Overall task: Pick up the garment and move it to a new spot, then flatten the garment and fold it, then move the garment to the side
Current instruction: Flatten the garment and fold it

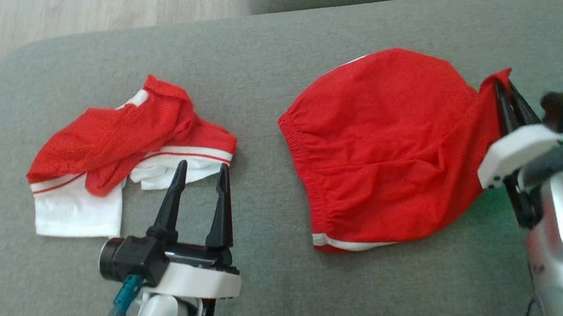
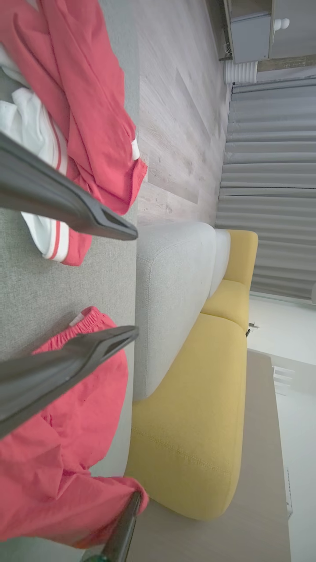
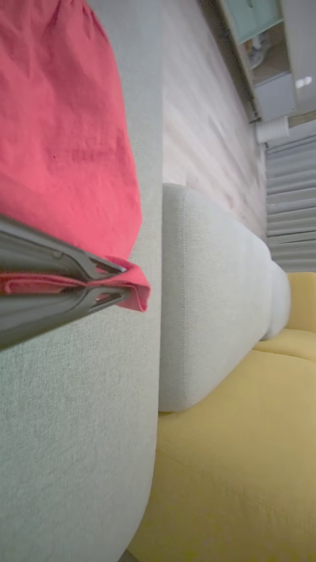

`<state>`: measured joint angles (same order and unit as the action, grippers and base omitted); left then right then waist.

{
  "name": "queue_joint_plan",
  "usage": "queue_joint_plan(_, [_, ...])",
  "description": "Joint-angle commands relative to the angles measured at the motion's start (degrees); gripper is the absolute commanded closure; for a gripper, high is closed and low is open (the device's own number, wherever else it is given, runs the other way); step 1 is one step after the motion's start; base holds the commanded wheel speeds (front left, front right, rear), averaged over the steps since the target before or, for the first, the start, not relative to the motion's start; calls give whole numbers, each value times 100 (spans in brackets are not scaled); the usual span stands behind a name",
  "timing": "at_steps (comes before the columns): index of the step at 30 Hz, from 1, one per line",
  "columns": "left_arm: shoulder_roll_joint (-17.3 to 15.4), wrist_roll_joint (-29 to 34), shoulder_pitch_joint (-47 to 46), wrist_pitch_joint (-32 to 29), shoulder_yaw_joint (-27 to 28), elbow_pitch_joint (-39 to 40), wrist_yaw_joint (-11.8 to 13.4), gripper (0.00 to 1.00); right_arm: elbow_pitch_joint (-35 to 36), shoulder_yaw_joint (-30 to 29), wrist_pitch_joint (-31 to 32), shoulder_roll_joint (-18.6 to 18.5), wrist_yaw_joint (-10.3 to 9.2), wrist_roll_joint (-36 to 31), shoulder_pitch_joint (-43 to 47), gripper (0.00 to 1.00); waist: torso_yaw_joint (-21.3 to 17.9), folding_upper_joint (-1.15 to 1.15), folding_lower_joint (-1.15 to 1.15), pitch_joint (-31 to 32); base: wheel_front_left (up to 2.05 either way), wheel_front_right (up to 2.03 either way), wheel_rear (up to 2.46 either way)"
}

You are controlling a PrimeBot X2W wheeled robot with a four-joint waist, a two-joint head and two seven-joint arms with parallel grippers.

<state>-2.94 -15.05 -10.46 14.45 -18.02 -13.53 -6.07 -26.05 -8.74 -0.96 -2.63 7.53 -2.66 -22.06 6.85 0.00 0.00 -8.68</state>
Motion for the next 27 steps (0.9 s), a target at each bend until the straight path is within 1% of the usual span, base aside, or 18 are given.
queue_joint_plan(1, [3,44,-260,55,154,153,-20,0,45,106,78,-25,-4,-167,-367,100,83,0,0,-71,0,0,0])
queue_joint_plan(6, [4,27,-387,55,18,129,-41,0,-850,-274,393,-25,-4,-782,-963,100,376,0,0,-260,0,0,0])
queue_joint_plan(12, [5,-31,-478,55,-55,147,-14,0,-1819,-695,400,-25,-4,-1411,-1613,100,636,0,0,-483,0,0,0])
queue_joint_plan(13, [5,-37,-486,55,-61,153,-10,0,-1974,-747,379,-25,-4,-1501,-1695,13,655,0,0,-505,0,0,0])
queue_joint_plan(14, [5,-41,-491,55,-61,157,-7,0,-2130,-759,366,-25,-4,-1614,-1760,0,665,0,0,-517,0,0,0])
queue_joint_plan(17, [5,-45,-502,55,-38,161,16,0,-2429,-840,178,-25,-4,-1884,-1916,0,636,0,0,-536,0,0,0])
queue_joint_plan(20, [6,-50,-505,55,-3,158,35,0,-2661,-880,-92,-25,-4,-1953,-1985,0,507,0,0,-478,0,0,0])
queue_joint_plan(25, [6,-56,-488,55,44,152,37,0,-2949,-771,-645,-25,-4,-1652,-1981,0,213,0,0,-278,0,0,0])
queue_joint_plan(27, [6,-56,-465,55,75,147,39,0,-3025,-626,-899,-25,-4,-1451,-1952,0,80,0,0,-178,0,0,0])
